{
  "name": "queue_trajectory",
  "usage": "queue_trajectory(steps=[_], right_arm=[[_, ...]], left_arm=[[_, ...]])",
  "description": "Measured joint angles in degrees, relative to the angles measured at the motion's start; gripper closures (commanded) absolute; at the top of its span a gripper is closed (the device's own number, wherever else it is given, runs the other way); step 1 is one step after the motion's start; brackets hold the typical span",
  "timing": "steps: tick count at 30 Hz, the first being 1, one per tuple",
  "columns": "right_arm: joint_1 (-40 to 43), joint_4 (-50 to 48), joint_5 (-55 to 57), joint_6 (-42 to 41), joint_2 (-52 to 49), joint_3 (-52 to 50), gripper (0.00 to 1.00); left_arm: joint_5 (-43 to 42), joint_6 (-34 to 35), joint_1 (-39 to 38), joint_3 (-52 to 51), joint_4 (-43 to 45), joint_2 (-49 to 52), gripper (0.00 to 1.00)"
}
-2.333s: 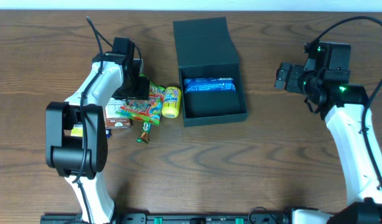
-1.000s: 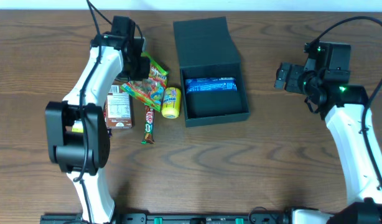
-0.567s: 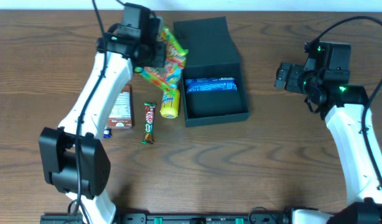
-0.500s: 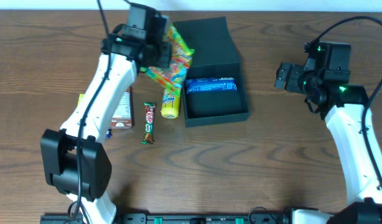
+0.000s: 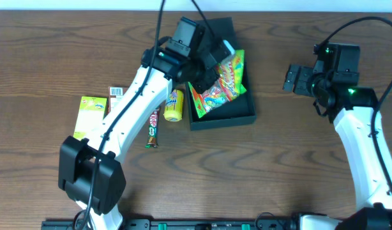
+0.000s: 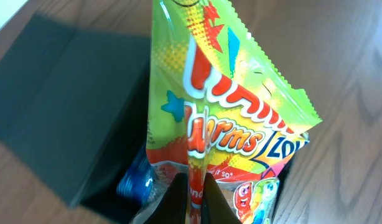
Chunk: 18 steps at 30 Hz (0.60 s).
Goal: Pack container
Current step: 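Carry the gummy bag into the green box and release it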
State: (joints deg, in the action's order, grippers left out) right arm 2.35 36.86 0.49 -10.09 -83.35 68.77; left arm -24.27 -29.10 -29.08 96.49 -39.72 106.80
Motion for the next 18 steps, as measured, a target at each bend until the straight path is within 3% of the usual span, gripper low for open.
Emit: queue_trajectory(steps=[4,11,12,13,14,18], right_arm=[[0.0,1.3,0.2,0.0,0.0,0.0,0.01],[0.0,2.1,0.4,0.0,0.0,0.0,0.01],[0.0,2.3,0.4,0.0,0.0,0.0,0.01],[0.0,2.3,0.4,0.0,0.0,0.0,0.01],[0.0,2.3,0.4,0.0,0.0,0.0,0.01],[0.0,2.4,0.4,0.0,0.0,0.0,0.01]], left_arm=[[-3.1,-6.1,-0.4,0.0,0.0,0.1,0.95],[-6.3,-9.7,-0.3,0.0,0.1,2.8,0.95],[-6.7,-9.9,-0.3,0.0,0.1,3.4,0.91],[-7.0,-10.2,-0.3,0.0,0.1,4.2,0.52],[-7.2,-10.3,-0.4,0.0,0.2,4.7,0.05],[-6.2,-9.7,-0.5,0.0,2.0,5.4,0.04]])
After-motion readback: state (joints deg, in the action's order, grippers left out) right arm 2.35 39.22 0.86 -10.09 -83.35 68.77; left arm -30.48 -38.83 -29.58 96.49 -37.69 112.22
